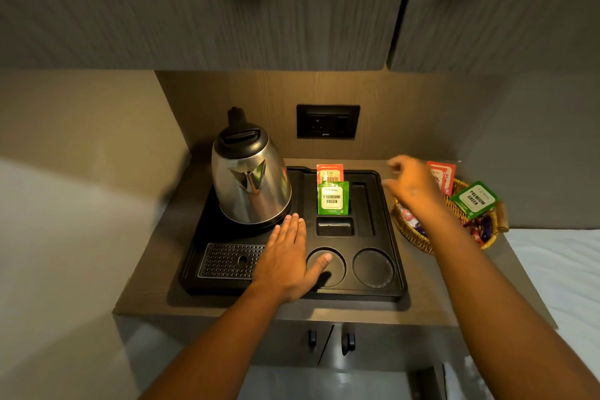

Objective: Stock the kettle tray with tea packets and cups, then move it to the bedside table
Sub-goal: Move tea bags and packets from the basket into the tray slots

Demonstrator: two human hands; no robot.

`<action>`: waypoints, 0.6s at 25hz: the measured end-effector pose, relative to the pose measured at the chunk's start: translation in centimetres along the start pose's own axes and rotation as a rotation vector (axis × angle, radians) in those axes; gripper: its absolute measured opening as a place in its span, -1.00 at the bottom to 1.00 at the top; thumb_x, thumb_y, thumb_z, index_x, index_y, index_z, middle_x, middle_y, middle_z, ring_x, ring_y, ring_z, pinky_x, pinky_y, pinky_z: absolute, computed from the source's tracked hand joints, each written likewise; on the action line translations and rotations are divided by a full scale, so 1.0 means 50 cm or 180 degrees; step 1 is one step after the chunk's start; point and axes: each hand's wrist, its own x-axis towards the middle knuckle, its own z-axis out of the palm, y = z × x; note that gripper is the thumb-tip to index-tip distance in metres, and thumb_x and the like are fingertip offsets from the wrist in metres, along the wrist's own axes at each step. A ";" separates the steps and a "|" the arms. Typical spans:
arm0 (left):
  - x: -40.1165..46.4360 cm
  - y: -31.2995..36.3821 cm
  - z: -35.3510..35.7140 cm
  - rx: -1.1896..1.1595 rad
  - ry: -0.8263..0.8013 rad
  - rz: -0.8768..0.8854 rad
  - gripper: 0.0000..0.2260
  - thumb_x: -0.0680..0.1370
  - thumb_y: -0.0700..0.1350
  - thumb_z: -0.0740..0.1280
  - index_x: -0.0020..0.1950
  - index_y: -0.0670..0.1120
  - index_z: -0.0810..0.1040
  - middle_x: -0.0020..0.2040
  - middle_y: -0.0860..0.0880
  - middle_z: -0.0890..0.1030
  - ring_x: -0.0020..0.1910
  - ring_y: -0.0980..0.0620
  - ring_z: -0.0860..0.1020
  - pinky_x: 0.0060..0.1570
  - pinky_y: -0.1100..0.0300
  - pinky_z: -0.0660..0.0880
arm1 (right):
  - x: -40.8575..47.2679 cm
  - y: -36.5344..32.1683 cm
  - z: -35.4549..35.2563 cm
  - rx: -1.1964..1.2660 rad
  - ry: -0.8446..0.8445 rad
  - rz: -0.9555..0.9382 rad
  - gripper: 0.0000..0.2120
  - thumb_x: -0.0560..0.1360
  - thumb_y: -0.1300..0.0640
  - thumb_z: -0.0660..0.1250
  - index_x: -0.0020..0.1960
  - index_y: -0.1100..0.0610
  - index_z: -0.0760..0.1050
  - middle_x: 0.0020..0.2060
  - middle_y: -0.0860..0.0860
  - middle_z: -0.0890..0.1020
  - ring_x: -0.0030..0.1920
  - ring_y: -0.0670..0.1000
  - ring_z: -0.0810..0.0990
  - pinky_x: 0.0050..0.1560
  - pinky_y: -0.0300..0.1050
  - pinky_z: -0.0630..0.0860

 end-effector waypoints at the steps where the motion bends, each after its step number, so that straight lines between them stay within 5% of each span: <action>1: 0.001 0.001 0.001 0.0006 0.0003 0.0003 -0.11 0.47 0.50 -0.26 0.61 -0.09 -0.18 0.62 -0.06 -0.17 0.57 0.03 -0.25 0.54 0.03 -0.20 | -0.001 0.041 -0.025 -0.0219 0.0222 0.0135 -0.71 0.47 0.18 0.39 0.19 0.06 0.51 -0.05 0.09 0.61 -0.09 0.11 0.60 -0.12 0.01 0.54; 3: 0.000 0.001 0.001 0.0029 -0.0013 0.0020 -0.10 0.47 0.50 -0.27 0.60 -0.10 -0.19 0.62 -0.06 -0.18 0.57 0.02 -0.25 0.55 0.02 -0.19 | -0.013 0.101 -0.051 -0.0860 0.0019 0.0545 -0.81 0.46 0.17 0.38 0.06 0.12 0.55 -0.24 0.07 0.56 -0.25 0.09 0.55 -0.21 -0.03 0.53; 6: -0.001 0.003 -0.002 0.0052 -0.0046 0.0015 -0.10 0.47 0.50 -0.26 0.60 -0.10 -0.20 0.62 -0.07 -0.19 0.57 0.01 -0.25 0.55 0.01 -0.19 | -0.043 0.130 -0.034 -0.1051 -0.0706 0.0696 -0.82 0.42 0.12 0.45 -0.08 0.13 0.47 -0.20 0.07 0.58 -0.20 0.08 0.56 -0.14 -0.02 0.55; 9: -0.004 0.002 -0.002 0.0067 -0.0035 0.0022 -0.11 0.47 0.49 -0.26 0.60 -0.10 -0.19 0.62 -0.07 -0.17 0.57 0.01 -0.25 0.55 0.00 -0.18 | -0.050 0.135 -0.022 -0.0744 -0.0622 0.0519 -0.95 0.43 0.14 0.44 -0.18 0.09 0.57 -0.23 0.06 0.62 -0.26 0.03 0.57 -0.14 -0.02 0.58; 15: -0.004 0.001 0.000 0.0073 -0.0015 0.0006 -0.10 0.47 0.49 -0.27 0.61 -0.11 -0.17 0.62 -0.07 -0.16 0.58 0.00 -0.23 0.55 0.01 -0.18 | -0.055 0.136 -0.106 -0.0547 -0.0156 0.0402 -0.88 0.47 0.05 0.41 -0.24 -0.04 0.54 -0.22 0.02 0.64 -0.30 -0.03 0.55 -0.30 -0.12 0.48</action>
